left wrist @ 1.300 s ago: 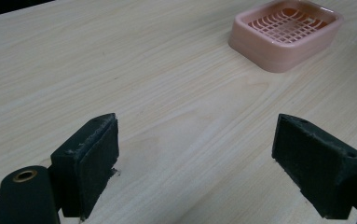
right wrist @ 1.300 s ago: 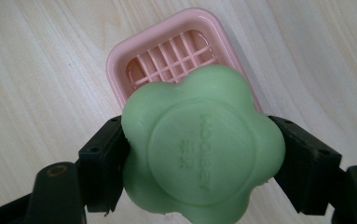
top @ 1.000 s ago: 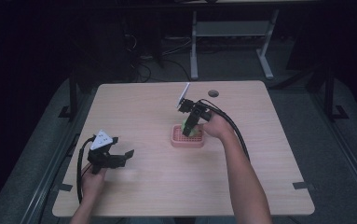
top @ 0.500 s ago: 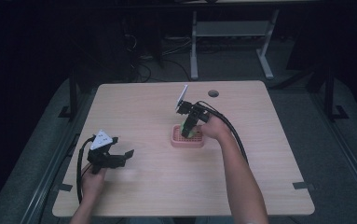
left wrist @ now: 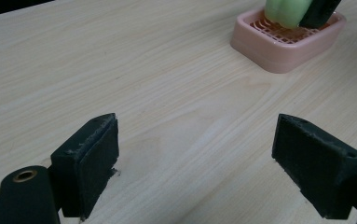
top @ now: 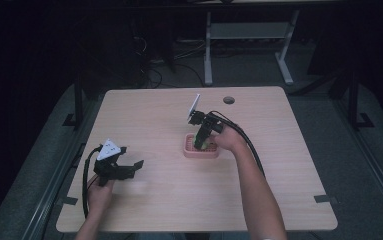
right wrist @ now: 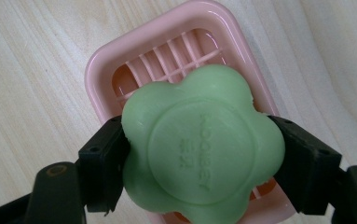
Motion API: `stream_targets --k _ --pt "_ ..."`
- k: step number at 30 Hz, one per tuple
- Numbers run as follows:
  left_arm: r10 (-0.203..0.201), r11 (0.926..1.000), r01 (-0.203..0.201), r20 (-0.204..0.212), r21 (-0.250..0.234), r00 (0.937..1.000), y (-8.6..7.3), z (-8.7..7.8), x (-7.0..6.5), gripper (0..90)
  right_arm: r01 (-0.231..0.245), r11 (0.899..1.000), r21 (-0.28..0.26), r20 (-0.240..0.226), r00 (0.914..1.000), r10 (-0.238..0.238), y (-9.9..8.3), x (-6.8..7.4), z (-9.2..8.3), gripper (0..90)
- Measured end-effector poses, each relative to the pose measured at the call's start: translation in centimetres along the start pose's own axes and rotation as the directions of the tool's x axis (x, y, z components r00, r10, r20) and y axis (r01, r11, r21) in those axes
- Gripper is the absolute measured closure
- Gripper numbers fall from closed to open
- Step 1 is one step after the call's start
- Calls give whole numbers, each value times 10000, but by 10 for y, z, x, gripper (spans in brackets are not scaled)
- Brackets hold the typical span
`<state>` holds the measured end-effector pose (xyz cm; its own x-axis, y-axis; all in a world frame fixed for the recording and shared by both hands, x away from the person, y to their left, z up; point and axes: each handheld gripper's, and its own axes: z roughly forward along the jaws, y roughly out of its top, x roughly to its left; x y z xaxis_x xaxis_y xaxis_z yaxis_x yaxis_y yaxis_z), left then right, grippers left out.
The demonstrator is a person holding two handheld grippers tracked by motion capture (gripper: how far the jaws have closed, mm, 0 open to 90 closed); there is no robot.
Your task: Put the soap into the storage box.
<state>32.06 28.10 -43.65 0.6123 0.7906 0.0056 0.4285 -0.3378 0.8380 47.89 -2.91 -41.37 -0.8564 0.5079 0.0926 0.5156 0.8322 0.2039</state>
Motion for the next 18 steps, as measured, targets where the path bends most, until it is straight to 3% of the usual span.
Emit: stream_targets --k 18 --pt "-34 10000 34 35 -48 10000 0 -1 0 144 -74 10000 -28 83 9999 74 -1 1 -1 253"
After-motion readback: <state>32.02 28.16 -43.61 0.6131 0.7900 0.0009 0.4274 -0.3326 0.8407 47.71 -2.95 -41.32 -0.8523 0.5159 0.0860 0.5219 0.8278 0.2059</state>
